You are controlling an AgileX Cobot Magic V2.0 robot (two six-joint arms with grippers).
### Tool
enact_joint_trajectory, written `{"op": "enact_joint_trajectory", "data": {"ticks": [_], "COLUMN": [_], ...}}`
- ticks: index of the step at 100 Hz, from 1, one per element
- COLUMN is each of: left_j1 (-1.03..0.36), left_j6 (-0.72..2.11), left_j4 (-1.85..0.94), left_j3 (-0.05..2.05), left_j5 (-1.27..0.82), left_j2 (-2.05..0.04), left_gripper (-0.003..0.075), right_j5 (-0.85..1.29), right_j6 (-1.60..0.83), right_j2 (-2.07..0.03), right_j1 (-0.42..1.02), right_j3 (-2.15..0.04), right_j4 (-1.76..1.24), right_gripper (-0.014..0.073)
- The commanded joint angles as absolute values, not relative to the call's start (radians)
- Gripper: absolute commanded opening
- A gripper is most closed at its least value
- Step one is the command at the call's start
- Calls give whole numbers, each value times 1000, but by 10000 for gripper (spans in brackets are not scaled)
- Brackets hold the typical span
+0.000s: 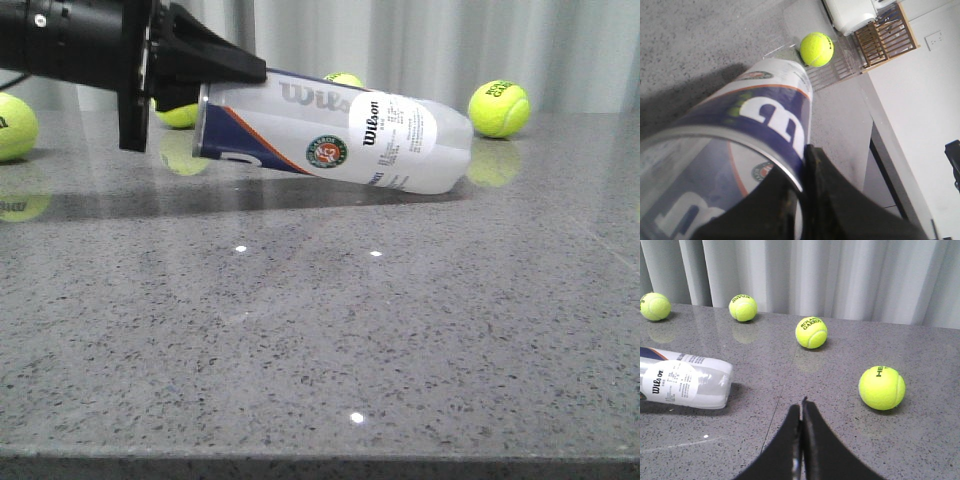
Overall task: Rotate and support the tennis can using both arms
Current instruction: 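Lift the can with the left gripper and tilt it upright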
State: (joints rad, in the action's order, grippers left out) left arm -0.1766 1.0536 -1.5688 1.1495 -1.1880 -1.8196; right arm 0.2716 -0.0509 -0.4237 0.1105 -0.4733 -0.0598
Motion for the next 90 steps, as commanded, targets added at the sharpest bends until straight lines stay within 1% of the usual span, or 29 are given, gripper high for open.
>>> {"op": "enact_joint_trajectory", "data": {"ticks": [1, 21, 56, 77, 90], "left_j1": [-161, -143, -144, -146, -185], "left_j6": [1065, 877, 505, 382, 310], "left_j4": [-1589, -1371, -742, -458, -281], "left_j3": [1183, 1291, 1605, 1640, 1636], "left_j5": [-1279, -1269, -1278, -1278, -1278], "left_j2": [-1723, -1592, -1392, -1290, -1248], "left_gripper": [-21, -21, -21, -21, -21], "right_j5": [193, 193, 193, 193, 193], "right_j6": [-50, -50, -50, -50, -50], "right_j2": [-425, -425, -425, -425, -425], "right_j1": [105, 105, 105, 105, 105], "right_j3": [-502, -502, -502, -502, -502], "right_j4": [-55, -55, -55, -55, -55], "right_gripper": [-68, -68, -68, -68, -68]}}
